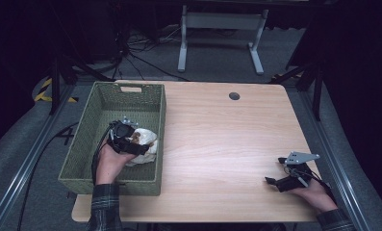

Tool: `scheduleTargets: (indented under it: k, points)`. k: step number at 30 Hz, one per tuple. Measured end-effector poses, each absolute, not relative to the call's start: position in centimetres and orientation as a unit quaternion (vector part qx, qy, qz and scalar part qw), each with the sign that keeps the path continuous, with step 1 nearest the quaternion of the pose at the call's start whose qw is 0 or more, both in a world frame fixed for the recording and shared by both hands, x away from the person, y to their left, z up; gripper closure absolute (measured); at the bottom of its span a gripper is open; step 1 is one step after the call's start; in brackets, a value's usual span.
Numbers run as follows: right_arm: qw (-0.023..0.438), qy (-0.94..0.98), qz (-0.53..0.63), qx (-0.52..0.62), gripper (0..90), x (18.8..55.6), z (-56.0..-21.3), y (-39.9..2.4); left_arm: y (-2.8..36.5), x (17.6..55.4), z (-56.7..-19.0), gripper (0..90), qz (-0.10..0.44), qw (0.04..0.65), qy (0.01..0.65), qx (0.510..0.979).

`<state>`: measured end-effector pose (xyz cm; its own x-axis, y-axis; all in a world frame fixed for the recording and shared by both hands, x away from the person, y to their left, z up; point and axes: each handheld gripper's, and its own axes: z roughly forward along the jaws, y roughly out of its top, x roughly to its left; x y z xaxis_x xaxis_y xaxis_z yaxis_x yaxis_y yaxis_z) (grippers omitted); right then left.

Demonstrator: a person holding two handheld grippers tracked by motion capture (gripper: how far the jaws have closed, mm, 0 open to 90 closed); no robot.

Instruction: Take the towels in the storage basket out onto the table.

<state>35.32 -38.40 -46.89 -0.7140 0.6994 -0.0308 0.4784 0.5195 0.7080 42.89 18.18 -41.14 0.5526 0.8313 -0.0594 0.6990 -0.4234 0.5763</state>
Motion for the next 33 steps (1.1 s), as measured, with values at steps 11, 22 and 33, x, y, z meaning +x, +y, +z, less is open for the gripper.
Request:
scheduleTargets:
  k: [11, 22, 33]
  points:
    - [0.155, 0.858, 0.349, 0.344, 0.3, 35.3, -46.9, -38.3, 17.7, 43.2, -42.1, 10.1, 0.098, 0.242, 0.458, 0.85]
    - [0.155, 0.858, 0.35, 0.344, 0.3, 35.3, -46.9, -38.3, 17.2, 43.3, -42.7, 15.1, 0.087, 0.215, 0.466, 0.854]
    - [0.156, 0.857, 0.35, 0.344, 0.3, 35.3, -46.9, -38.3, 17.6, 43.2, -42.3, 57.8, 0.062, 0.201, 0.483, 0.85]
